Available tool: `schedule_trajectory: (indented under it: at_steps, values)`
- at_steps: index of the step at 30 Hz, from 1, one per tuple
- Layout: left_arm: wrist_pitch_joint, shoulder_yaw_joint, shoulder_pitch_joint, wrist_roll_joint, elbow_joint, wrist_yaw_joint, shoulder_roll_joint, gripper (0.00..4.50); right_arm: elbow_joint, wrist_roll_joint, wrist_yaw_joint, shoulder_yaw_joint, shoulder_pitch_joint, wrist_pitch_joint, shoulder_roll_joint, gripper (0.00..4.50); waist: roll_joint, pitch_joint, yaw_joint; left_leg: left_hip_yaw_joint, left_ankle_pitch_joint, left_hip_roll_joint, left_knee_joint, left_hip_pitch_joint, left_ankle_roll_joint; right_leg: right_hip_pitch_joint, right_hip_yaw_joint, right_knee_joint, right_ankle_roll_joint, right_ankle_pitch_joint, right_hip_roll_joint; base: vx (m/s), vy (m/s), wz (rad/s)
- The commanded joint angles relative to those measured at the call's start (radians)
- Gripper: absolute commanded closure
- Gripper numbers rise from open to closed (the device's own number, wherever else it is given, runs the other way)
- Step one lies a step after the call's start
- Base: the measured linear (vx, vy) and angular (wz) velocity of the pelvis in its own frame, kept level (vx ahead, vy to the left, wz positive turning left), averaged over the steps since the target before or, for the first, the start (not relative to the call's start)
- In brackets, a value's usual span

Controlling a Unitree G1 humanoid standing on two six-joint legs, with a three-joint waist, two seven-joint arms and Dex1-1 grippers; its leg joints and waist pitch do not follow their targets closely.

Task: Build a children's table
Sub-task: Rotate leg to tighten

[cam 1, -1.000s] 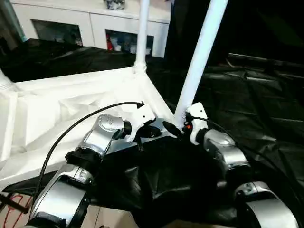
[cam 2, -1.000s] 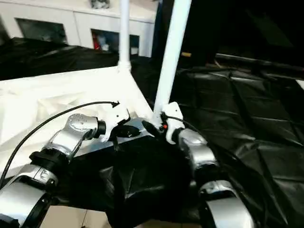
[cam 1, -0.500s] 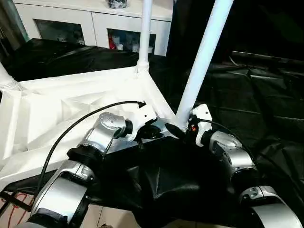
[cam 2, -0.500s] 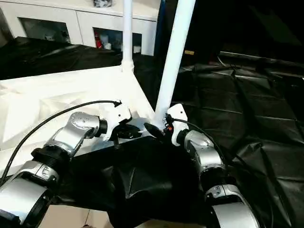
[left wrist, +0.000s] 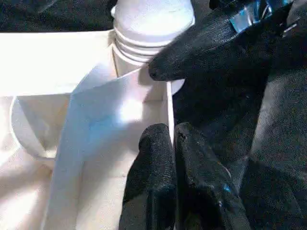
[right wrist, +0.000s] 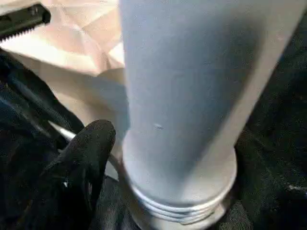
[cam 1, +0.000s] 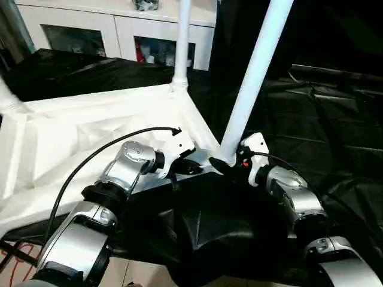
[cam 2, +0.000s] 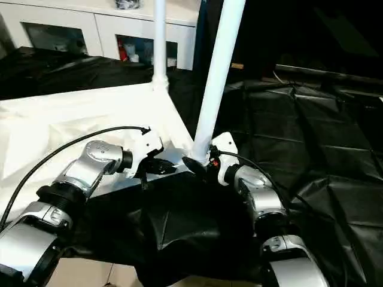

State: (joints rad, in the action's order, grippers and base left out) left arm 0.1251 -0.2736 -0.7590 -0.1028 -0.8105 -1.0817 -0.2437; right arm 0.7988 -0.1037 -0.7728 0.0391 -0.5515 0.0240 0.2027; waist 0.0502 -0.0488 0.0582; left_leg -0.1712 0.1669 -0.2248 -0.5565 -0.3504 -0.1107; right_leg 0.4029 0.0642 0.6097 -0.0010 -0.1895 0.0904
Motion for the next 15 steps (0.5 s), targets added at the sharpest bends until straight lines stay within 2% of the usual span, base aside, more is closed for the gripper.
schedule_trajectory:
  at_steps: [1, 4, 6, 7, 9, 10, 14, 15]
  values:
    - [0.001, -0.025, 0.003, -0.006, -0.021, -0.036, -0.001, 4.49, 0.025, 0.02, -0.013, 0.015, 0.011, -0.018, 0.013, 0.66, -0.007, 0.057, 0.002, -0.012, 0.264, -0.001, 0.056, 0.0, 0.04, -0.052, -0.038, -0.08, -0.234, -0.205, 0.038, 0.0, 0.0, 0.0]
    - [-0.026, -0.023, 0.019, 0.016, 0.003, -0.082, -0.005, 4.49, 0.017, 0.02, -0.048, 0.024, 0.01, -0.017, 0.022, 0.66, -0.007, 0.06, 0.002, -0.012, 0.246, -0.002, 0.055, -0.002, 0.044, -0.053, -0.038, -0.075, -0.238, -0.173, 0.037, 0.0, 0.0, 0.0]
    - [-0.054, -0.032, 0.044, 0.038, 0.039, -0.153, -0.017, 4.49, 0.0, 0.017, -0.116, 0.043, 0.011, -0.018, 0.039, 0.66, -0.007, 0.061, 0.003, -0.012, 0.227, -0.003, 0.053, -0.003, 0.057, -0.056, -0.038, -0.07, -0.257, -0.118, 0.036, 0.0, 0.0, 0.0]
    - [-0.063, -0.04, 0.055, 0.043, 0.055, -0.186, -0.025, 4.49, -0.014, 0.014, -0.16, 0.055, 0.014, -0.021, 0.051, 0.66, -0.003, 0.062, 0.003, -0.012, 0.224, -0.003, 0.053, -0.004, 0.063, -0.056, -0.037, -0.069, -0.259, -0.109, 0.036, 0.0, 0.0, 0.0]
    - [-0.066, -0.052, 0.067, 0.049, 0.072, -0.221, -0.037, 4.49, -0.036, 0.006, -0.223, 0.072, 0.021, -0.026, 0.067, 0.66, -0.007, 0.061, 0.005, -0.013, 0.218, -0.005, 0.052, -0.003, 0.069, -0.056, -0.037, -0.067, -0.267, -0.096, 0.036, 0.0, 0.0, 0.0]
    - [-0.072, -0.066, 0.079, 0.053, 0.089, -0.261, -0.052, 4.49, -0.067, -0.008, -0.302, 0.092, 0.031, -0.032, 0.087, 0.66, -0.003, 0.059, 0.007, -0.013, 0.219, -0.005, 0.053, -0.004, 0.072, -0.057, -0.036, -0.067, -0.264, -0.101, 0.035, 0.0, 0.0, 0.0]
    - [-0.085, -0.076, 0.09, 0.049, 0.098, -0.295, -0.069, 4.49, -0.104, -0.018, -0.388, 0.118, 0.044, -0.041, 0.105, 0.66, -0.005, 0.058, 0.01, -0.016, 0.229, -0.007, 0.053, -0.003, 0.072, -0.056, -0.035, -0.069, -0.257, -0.133, 0.035, 0.0, 0.0, 0.0]
    - [-0.088, -0.076, 0.09, 0.049, 0.097, -0.299, -0.072, 4.49, -0.109, -0.019, -0.411, 0.127, 0.046, -0.05, 0.109, 0.66, -0.001, 0.058, 0.011, -0.015, 0.236, -0.007, 0.053, -0.004, 0.07, -0.055, -0.035, -0.07, -0.252, -0.157, 0.036, 0.0, 0.0, 0.0]
